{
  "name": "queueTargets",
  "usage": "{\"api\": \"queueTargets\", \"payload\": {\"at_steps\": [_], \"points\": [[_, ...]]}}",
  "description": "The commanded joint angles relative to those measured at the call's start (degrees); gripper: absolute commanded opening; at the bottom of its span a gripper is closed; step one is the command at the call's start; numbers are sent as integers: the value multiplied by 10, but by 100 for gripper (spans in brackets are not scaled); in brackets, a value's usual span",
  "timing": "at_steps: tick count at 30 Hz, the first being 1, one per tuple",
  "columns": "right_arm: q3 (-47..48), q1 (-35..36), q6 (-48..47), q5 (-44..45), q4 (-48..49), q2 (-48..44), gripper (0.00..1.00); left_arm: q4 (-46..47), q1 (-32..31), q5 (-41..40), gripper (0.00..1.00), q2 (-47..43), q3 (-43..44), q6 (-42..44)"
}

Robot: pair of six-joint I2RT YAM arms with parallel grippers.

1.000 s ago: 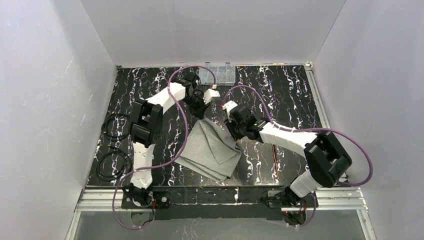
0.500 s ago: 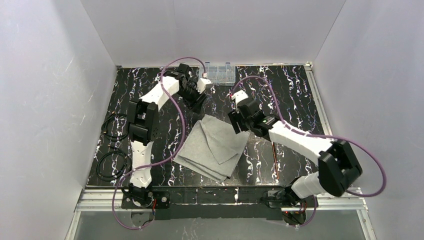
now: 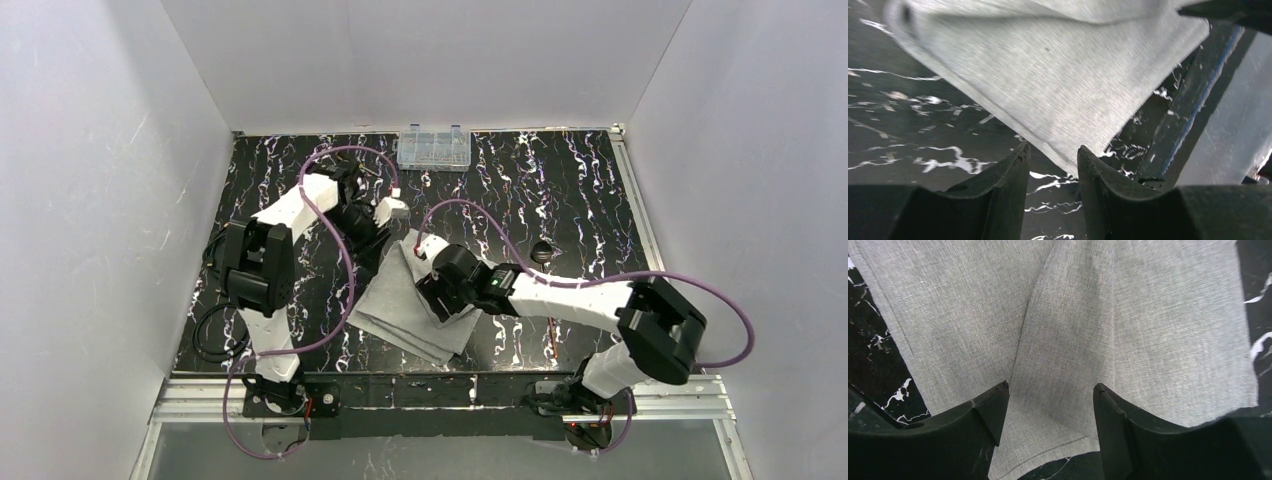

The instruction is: Fold the napkin into a case and place the utensils inside

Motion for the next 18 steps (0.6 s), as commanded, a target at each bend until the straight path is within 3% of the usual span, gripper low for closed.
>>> {"api": "queueTargets", "payload": {"at_steps": [1,7,12,14,18], "points": [[3,2,24,-20,61,33,70,-23,4,44,37,-76,-59,70],[16,7,24,-23,76,94,70,-45,21,80,38,-115,-54,106],[25,10,21,-11,70,120,75,-41,7,94,40,-156,-117,184],[31,10,23,3,59,121,72,-15,-3,82,40,-183,-167,213],[36,7,13,23,59,96,56,82,-32,33,37,-245,-283,244]]}}
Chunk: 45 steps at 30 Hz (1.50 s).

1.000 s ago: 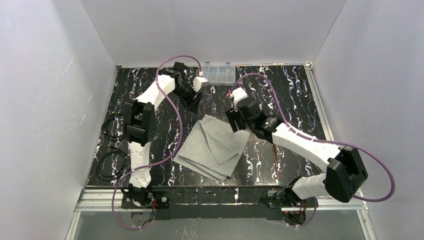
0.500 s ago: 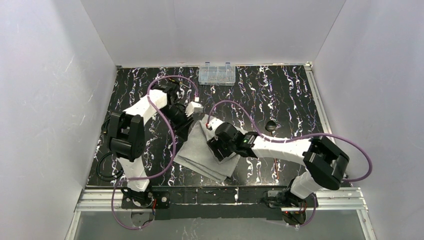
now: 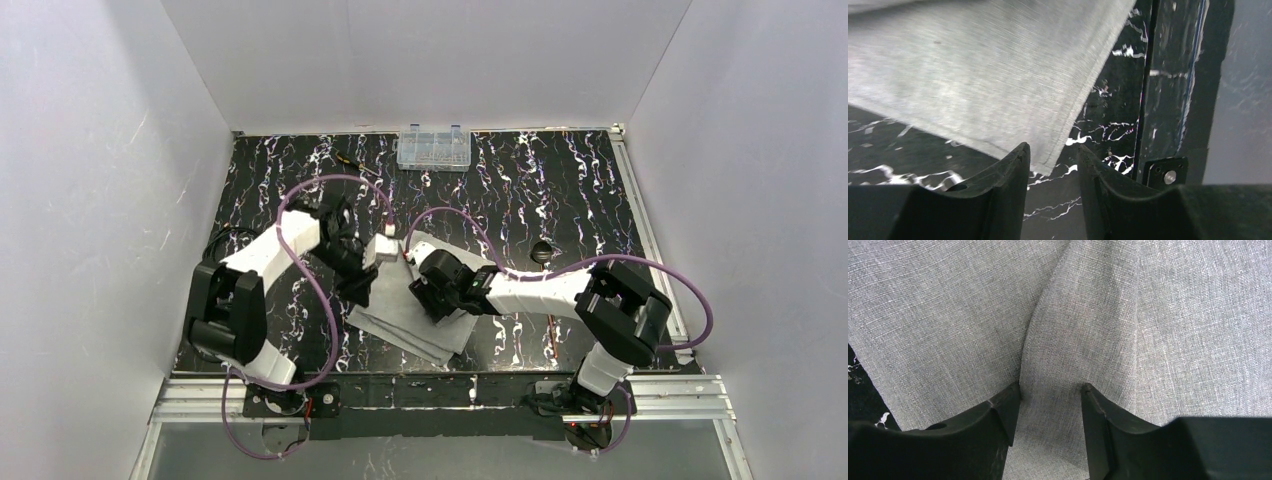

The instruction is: Fold the napkin into a case and place the utensils inside

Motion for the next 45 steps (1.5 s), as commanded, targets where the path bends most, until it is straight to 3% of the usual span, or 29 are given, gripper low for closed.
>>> {"api": "queueTargets", "payload": {"at_steps": [1,5,9,15,22,25,28,30,33,38,45], "points": [[26,-6,-4,26,-1,-20,50,98,-32,-42,35,-70,-102,62],[36,-27,-16,9,-15,-23,33,200,-60,-86,33,-100,-153,67],[40,-51,-28,-5,-28,-28,20,206,-85,-113,33,-77,-157,100],[53,-99,-55,-14,-51,-40,18,222,-119,-166,27,-56,-190,162],[58,-172,-76,-13,-55,-28,13,209,-120,-172,26,-59,-186,164],[73,-186,-77,6,-61,-2,24,221,-121,-172,26,-73,-192,165],[116,-200,-61,44,-114,36,26,220,-120,-178,26,-81,-188,156],[111,-202,-47,63,-110,22,46,203,-120,-174,27,-92,-178,146],[103,-203,-32,79,-107,-16,61,168,-117,-152,32,-115,-163,133],[79,-203,-6,69,-113,-69,70,173,-116,-148,41,-153,-189,154],[19,-203,28,11,-98,-117,70,201,-119,-152,44,-124,-186,147]]}}
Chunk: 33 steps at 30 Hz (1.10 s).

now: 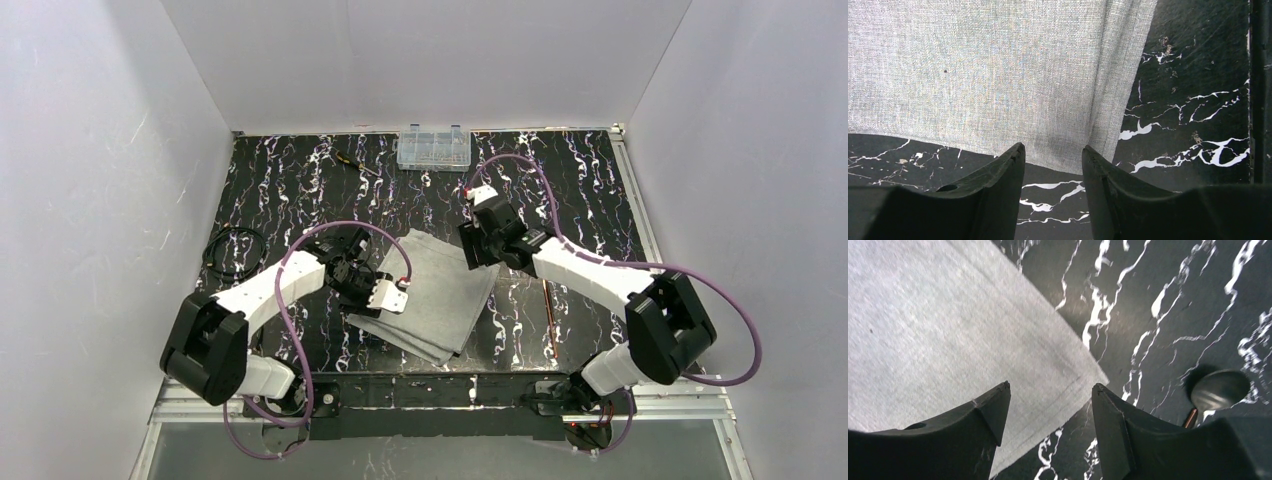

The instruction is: Fold the napkin into a case and place the utensils inside

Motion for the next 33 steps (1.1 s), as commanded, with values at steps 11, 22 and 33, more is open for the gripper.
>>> {"api": "queueTargets", "payload": {"at_steps": [11,22,33], "points": [[-53,-110,69,-232,53,25,64,3,0,-2,41,6,5,-8],[-94,-151,95,-286,93,43,59,5,0,-10,41,16,30,-21],[-93,-160,112,-318,125,65,52,-7,1,-26,41,24,58,-43]]}}
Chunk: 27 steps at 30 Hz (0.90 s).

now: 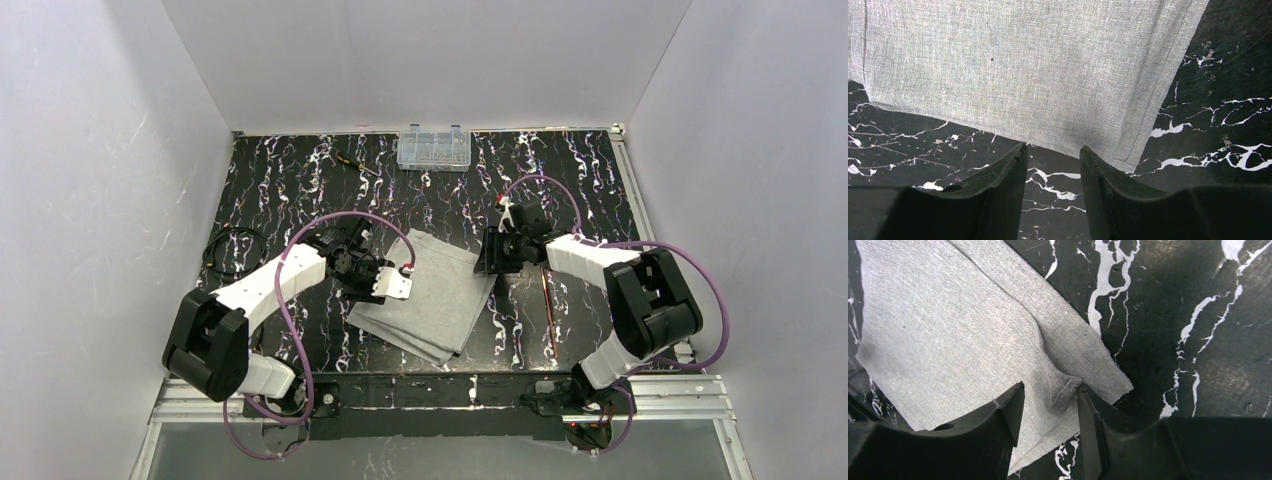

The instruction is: Fold the napkin into a case and place the utensils inside

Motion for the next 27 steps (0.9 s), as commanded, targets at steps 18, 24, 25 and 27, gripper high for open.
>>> {"api": "queueTargets", "payload": {"at_steps": [18,24,25,27], "points": [[10,-15,39,-64,53,-5,20,-19,7,0,41,17,44,-51],[44,-14,37,-102,56,-8,1,-37,52,52,43,45,134,-145],[55,-14,37,-112,52,-8,1,-45,63,65,43,51,155,-162],[92,-12,38,-148,40,-13,1,-67,86,95,43,62,198,-190]]}}
